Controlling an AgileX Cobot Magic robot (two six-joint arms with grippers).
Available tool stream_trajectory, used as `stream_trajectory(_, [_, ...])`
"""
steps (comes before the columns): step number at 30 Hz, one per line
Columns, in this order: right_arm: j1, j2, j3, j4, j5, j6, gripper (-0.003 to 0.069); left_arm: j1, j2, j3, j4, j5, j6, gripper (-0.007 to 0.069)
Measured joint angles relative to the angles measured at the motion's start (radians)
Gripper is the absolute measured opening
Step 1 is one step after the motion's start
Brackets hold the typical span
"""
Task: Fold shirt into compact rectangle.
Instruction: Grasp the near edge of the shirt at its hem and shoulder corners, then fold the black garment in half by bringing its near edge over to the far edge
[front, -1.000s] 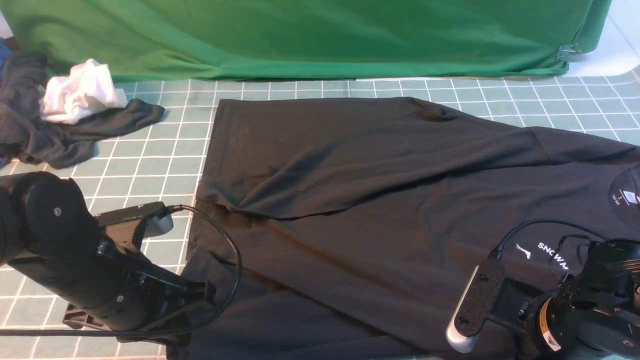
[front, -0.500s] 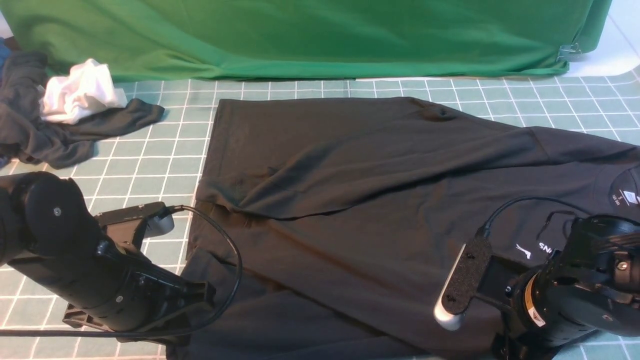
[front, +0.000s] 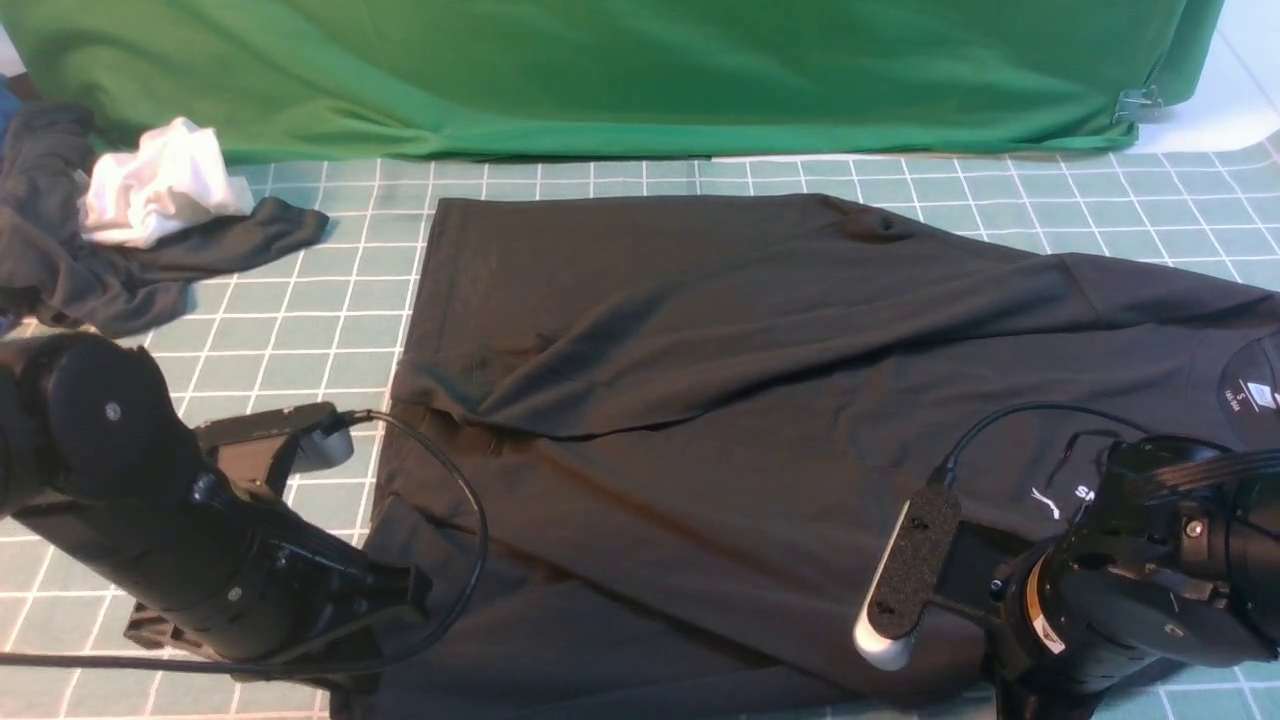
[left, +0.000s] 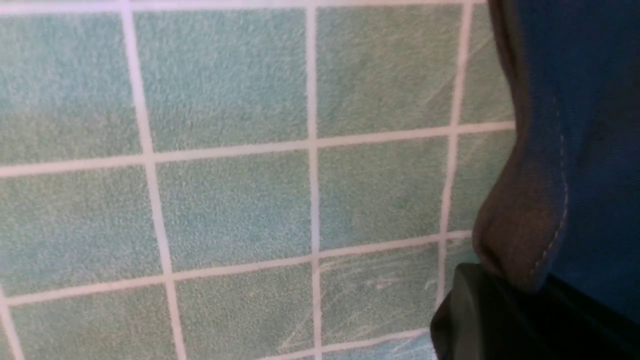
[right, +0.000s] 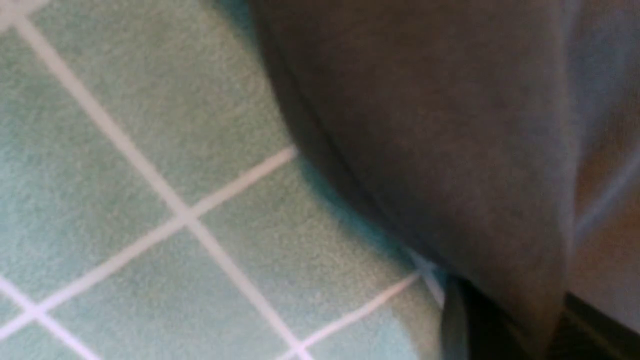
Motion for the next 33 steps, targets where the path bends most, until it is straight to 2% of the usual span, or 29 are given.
stream_trajectory(5, [0.001, -0.058, -0.019, 0.060, 0.095, -0.004, 0.0060, 0.000, -0.023, -0.015, 0.013, 0.048, 0.007, 0.0013])
stream_trajectory(6, [0.001, -0.094, -0.013, 0.107, 0.139, -0.004, 0.0059, 0.000, -0.034, -0.007, 0.017, 0.085, 0.014, 0.0013])
stream_trajectory(15, [0.008, -0.228, 0.124, 0.283, 0.165, -0.002, 0.0058, 0.000, -0.140, 0.133, -0.035, 0.118, 0.014, 0.0013])
stream_trajectory(23, [0.008, -0.247, 0.064, 0.248, 0.207, 0.054, 0.0057, 0.000, -0.185, 0.088, -0.042, 0.117, 0.020, 0.0013])
stream_trajectory(33, [0.008, -0.239, -0.104, 0.154, 0.243, 0.187, 0.0056, 0.000, -0.100, -0.145, 0.015, 0.070, -0.030, 0.0013])
